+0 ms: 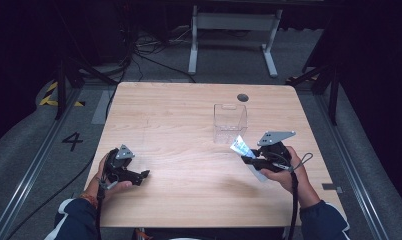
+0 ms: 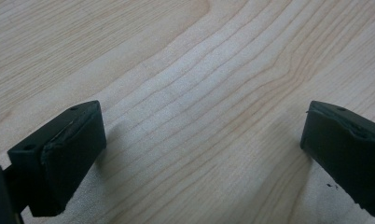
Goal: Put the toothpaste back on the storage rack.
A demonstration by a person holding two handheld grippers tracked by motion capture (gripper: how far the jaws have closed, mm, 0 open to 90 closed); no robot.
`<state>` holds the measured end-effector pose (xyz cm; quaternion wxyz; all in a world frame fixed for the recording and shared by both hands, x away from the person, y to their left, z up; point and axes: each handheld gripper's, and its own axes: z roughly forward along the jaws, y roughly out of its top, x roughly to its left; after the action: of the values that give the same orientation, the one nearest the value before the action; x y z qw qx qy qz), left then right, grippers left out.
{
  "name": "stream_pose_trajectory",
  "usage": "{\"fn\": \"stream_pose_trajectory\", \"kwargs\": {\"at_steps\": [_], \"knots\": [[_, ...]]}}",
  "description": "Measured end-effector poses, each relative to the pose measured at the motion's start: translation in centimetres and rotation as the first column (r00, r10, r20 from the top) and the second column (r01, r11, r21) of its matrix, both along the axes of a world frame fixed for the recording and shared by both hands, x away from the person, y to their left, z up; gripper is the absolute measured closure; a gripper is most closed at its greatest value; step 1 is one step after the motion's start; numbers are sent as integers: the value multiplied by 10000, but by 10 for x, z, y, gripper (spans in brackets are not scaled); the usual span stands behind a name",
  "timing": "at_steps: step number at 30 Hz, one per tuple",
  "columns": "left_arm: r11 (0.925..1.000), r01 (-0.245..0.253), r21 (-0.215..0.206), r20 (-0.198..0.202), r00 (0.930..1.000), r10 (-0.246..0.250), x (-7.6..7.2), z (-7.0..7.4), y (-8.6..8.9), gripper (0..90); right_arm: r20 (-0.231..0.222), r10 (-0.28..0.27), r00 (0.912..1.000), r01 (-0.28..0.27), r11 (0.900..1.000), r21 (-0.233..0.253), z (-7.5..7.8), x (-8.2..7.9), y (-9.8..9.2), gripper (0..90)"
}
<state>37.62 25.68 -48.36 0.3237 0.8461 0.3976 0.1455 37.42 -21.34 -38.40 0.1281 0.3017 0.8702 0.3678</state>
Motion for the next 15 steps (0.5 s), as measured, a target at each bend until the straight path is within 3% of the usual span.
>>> {"fn": "stream_pose_trajectory", "kwargs": {"at_steps": [15], "knots": [[10000,-14,-2,-3,10000,14,0,0,0,6,1199,-393,9920,275,9947,986,26,9,-3,671]]}}
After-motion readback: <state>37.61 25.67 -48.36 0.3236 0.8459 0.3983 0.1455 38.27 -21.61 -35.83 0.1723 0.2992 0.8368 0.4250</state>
